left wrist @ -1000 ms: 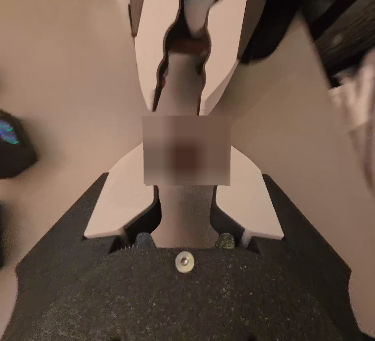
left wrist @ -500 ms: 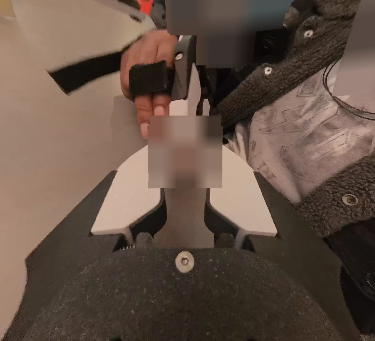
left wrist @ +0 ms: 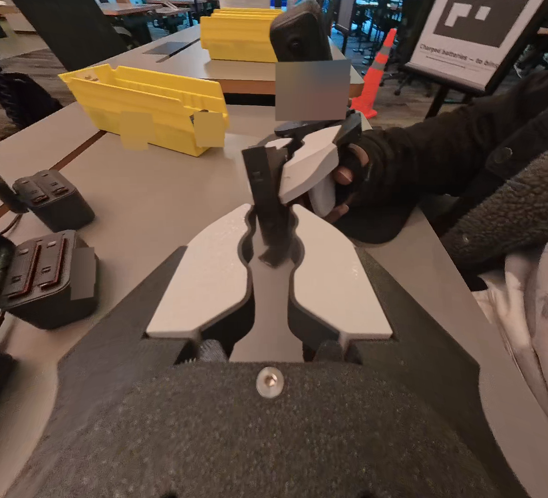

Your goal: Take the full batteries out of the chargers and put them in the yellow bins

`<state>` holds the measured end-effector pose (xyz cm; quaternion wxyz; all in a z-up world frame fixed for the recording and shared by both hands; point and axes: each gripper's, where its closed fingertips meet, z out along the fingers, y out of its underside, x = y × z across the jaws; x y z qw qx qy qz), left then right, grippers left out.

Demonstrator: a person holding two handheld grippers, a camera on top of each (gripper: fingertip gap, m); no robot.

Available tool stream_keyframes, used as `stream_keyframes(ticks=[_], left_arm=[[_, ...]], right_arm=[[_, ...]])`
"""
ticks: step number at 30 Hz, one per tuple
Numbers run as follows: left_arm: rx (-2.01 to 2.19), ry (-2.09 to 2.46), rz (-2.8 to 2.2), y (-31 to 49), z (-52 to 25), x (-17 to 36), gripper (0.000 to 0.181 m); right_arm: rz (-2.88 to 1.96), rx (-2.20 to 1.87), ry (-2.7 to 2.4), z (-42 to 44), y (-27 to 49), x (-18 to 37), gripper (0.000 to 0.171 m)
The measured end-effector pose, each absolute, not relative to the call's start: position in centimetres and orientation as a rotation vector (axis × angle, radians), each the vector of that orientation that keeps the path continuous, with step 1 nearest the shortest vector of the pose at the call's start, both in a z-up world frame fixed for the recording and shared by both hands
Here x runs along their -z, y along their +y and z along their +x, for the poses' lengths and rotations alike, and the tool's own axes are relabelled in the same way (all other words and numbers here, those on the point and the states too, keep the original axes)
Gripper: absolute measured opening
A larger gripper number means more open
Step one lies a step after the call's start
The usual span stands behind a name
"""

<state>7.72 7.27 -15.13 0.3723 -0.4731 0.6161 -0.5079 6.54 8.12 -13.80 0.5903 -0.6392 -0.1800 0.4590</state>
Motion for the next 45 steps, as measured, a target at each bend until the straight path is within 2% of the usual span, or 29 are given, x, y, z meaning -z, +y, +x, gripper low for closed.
stream_keyframes(ticks=[8, 13, 17, 22, 27, 31, 37, 45], left_arm=[[1.36, 1.631, -1.233, 7.1, 6.8, 14.7, 0.015], [1.15, 1.69, -1.233, 9.6, 4.3, 12.9, 0.014], [0.888, 1.607, -1.332, 15.0, -0.7, 10.2, 0.015], [0.49, 1.557, -1.484, 23.4, -11.5, 8.7, 0.014], [0.263, 1.612, -1.655, 28.8, -22.3, 11.0, 0.015], [0.225, 1.685, -1.738, 30.4, -26.6, 14.3, 0.014], [-0.001, 1.909, -1.768, 31.6, -28.4, 20.1, 0.015], [-0.261, 2.051, -1.697, 33.3, -28.3, 24.2, 0.015]], right_arm=[[-1.454, -1.137, -0.46, 6.3, 7.5, 13.4, 0.014], [-1.47, -1.063, -0.444, 7.6, 8.1, 13.5, 0.02], [-1.511, -1.063, -0.397, 8.3, 8.7, 14.1, 0.02], [-1.561, -1.051, -0.413, 8.0, 8.8, 14.9, 0.019], [-1.589, -1.039, -0.452, 7.5, 8.8, 15.7, 0.019], [-1.62, -1.045, -0.466, 7.1, 8.9, 16.5, 0.018], [-1.652, -1.038, -0.479, 6.9, 9.0, 17.3, 0.017], [-1.667, -1.042, -0.495, 6.8, 8.9, 17.5, 0.017]])
